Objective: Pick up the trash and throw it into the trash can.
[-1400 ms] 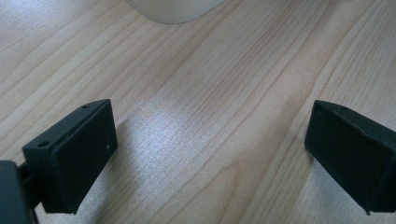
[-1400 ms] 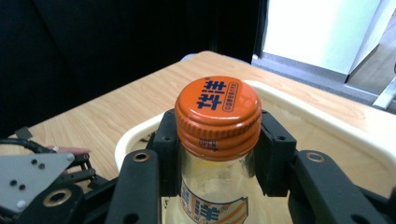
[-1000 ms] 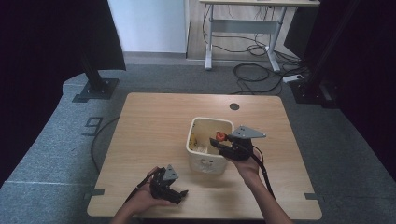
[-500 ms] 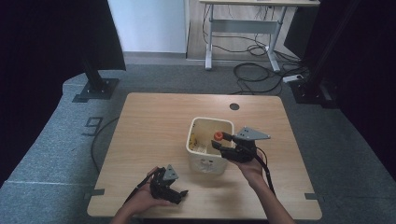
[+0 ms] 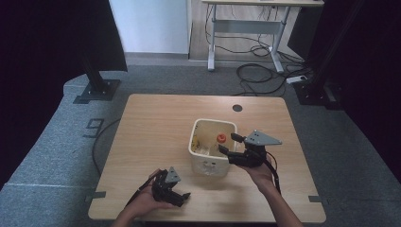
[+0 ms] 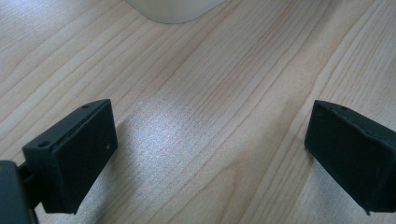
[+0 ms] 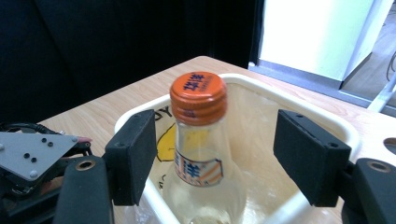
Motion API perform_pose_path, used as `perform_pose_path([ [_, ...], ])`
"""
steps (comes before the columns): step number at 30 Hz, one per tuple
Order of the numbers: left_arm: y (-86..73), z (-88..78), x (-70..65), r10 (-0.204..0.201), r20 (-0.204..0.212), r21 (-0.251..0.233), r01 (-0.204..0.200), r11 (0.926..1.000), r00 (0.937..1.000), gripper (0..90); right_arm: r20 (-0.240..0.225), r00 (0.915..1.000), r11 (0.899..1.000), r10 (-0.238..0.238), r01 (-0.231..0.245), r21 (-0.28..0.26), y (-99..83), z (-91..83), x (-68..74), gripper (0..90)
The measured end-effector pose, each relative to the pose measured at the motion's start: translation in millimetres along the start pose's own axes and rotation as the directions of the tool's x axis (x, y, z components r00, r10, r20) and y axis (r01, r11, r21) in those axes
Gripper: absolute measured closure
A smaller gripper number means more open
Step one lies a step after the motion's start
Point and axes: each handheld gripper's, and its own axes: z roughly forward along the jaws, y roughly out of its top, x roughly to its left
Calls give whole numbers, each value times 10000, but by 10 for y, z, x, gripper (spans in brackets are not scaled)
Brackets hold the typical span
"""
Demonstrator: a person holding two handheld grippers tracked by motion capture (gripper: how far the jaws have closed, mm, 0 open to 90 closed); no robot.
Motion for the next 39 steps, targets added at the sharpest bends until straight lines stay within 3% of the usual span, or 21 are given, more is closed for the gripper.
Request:
perform_pose_path([
  [14,0,-1,0,3,4,9,-3,10000,10000,24,330,9993,9998,153,-148,-163,-162,-299,-112,299],
  [27,-1,2,0,-2,-2,-9,2,10000,10000,24,829,9953,9987,497,-503,60,-475,-551,-317,301],
  [39,-7,-3,-17,-17,-25,-19,17,10000,10000,25,1222,9902,9939,670,-770,790,-819,-647,-475,310],
])
